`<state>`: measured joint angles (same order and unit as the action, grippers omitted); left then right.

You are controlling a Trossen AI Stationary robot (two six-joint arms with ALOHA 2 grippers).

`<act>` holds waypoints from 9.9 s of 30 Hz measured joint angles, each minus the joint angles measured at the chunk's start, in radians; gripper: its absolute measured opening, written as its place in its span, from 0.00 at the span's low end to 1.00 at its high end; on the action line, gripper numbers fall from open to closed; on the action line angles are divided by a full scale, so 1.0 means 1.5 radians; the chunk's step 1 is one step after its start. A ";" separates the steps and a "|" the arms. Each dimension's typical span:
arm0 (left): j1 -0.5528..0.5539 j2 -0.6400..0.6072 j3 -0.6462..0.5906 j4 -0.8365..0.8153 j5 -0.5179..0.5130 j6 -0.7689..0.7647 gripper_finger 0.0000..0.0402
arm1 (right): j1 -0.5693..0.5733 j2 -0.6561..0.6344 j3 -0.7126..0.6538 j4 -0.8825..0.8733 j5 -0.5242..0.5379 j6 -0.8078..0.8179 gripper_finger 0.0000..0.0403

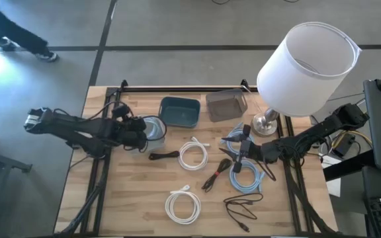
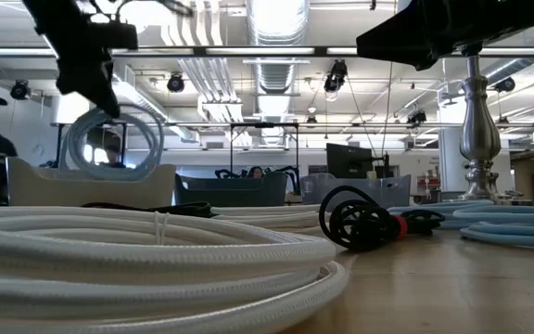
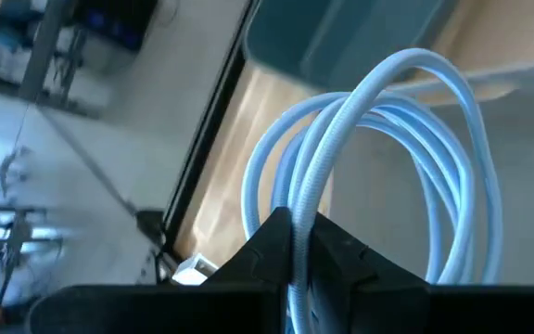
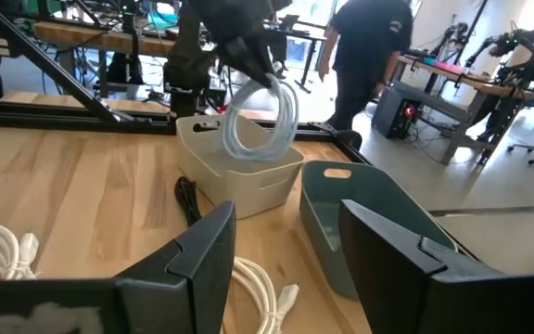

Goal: Pick & Place USB Port
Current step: Put the bottom left light blue HDMI cable into the white bin, then put the top light blue HDMI cable into the white bin

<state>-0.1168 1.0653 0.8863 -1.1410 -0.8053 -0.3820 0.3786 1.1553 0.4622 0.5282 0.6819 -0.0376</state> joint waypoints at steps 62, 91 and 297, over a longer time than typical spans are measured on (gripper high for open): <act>0.068 0.056 0.017 0.293 0.141 0.134 0.43 | -0.111 0.217 0.080 -0.591 -0.209 0.602 0.46; 0.068 0.056 0.017 0.402 0.311 0.116 0.43 | -0.110 0.240 0.219 -0.597 -0.186 0.468 0.04; 0.081 -0.045 0.049 -0.063 0.277 0.066 0.22 | 0.028 0.425 0.703 -1.081 0.081 0.355 0.50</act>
<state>0.0051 0.9981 0.9594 -1.2348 -0.3891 -0.2825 0.4206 1.7927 1.5166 -1.0933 0.8037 0.4946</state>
